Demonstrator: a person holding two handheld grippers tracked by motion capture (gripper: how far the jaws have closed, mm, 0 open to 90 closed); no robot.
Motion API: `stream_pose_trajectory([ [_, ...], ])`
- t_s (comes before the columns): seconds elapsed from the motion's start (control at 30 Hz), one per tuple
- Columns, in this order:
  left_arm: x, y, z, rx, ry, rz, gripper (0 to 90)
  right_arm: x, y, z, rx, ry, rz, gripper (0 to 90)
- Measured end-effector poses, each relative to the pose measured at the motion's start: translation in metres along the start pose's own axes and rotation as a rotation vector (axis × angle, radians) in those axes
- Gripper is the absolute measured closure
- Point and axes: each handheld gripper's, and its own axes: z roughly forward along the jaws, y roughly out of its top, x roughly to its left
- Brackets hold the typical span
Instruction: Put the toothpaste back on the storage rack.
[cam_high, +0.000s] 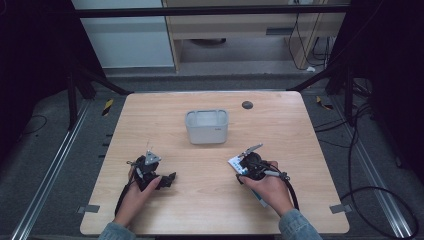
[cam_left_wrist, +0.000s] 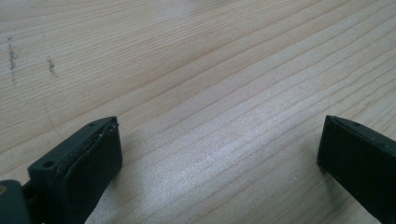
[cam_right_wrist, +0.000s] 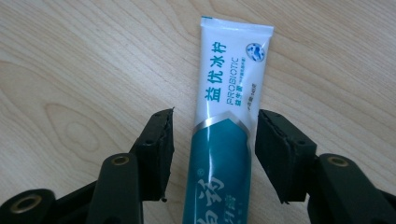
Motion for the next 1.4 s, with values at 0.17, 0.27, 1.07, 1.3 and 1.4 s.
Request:
stream_pose_trajectory([
  [0.17, 0.0, 0.0, 0.0, 0.0, 0.0, 0.0, 0.0, 0.0, 0.001, 0.005, 0.018, 0.0, 0.012, 49.6],
  [0.27, 0.0, 0.0, 0.0, 0.0, 0.0, 0.0, 0.0, -0.002, 0.002, 0.007, 0.027, -0.006, 0.017, 51.5],
  [1.07, 0.0, 0.0, 0.0, 0.0, 0.0, 0.0, 0.0, -0.001, 0.008, 0.011, 0.085, -0.054, 0.02, 64.2],
  [1.3, 0.0, 0.0, 0.0, -0.001, 0.0, -0.001, 0.0, 0.001, 0.011, 0.01, 0.101, -0.065, -0.007, 70.6],
  [1.4, 0.0, 0.0, 0.0, -0.001, 0.0, -0.001, 0.0, 0.0, 0.012, 0.008, 0.1, -0.064, -0.009, 74.3],
])
